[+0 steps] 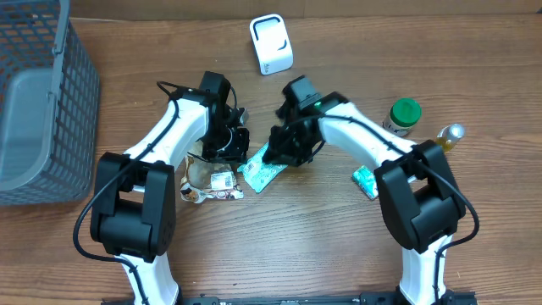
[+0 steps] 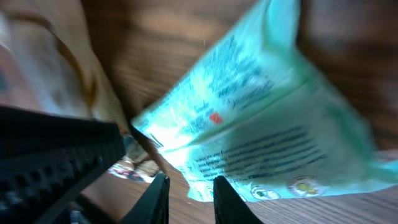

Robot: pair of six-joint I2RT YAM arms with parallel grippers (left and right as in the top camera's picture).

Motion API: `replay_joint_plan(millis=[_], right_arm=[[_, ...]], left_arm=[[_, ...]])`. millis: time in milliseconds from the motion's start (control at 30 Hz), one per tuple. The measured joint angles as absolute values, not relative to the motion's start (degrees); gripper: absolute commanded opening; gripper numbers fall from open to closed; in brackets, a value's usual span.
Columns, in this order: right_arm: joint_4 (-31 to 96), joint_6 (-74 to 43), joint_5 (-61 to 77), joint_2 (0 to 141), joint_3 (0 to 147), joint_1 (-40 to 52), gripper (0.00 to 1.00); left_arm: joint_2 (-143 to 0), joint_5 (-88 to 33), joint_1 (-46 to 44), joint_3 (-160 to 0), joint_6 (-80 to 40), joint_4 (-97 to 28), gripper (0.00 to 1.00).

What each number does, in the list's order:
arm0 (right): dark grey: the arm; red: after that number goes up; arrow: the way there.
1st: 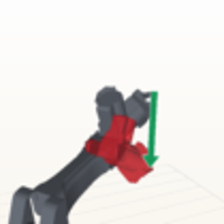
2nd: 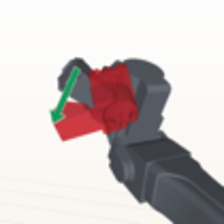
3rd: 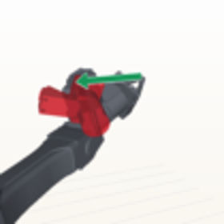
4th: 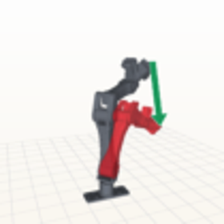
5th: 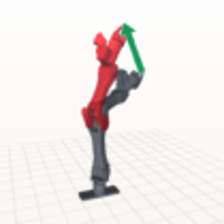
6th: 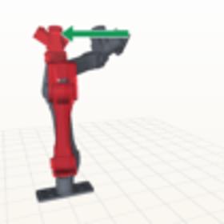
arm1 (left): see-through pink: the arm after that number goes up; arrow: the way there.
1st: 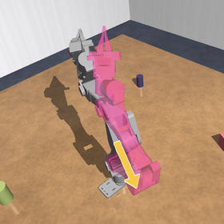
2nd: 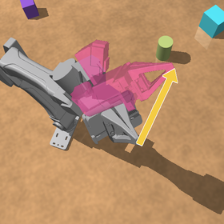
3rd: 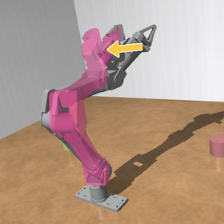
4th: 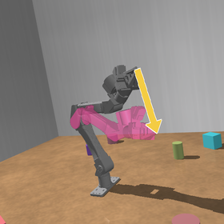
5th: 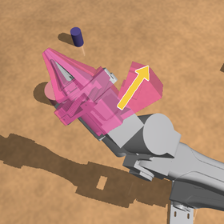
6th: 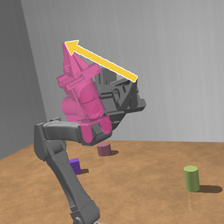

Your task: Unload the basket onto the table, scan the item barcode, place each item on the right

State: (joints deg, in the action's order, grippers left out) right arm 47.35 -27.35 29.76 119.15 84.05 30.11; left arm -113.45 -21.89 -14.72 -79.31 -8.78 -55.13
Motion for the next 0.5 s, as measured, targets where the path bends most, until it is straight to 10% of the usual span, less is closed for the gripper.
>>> replay_joint_plan(millis=[500], right_arm=[[49.7, -28.5, 22.0, 119.2, 83.9, 31.6, 0.27]], left_arm=[[-113.4, -18.6, -15.7, -76.8, -9.6, -52.6, 0.06]])
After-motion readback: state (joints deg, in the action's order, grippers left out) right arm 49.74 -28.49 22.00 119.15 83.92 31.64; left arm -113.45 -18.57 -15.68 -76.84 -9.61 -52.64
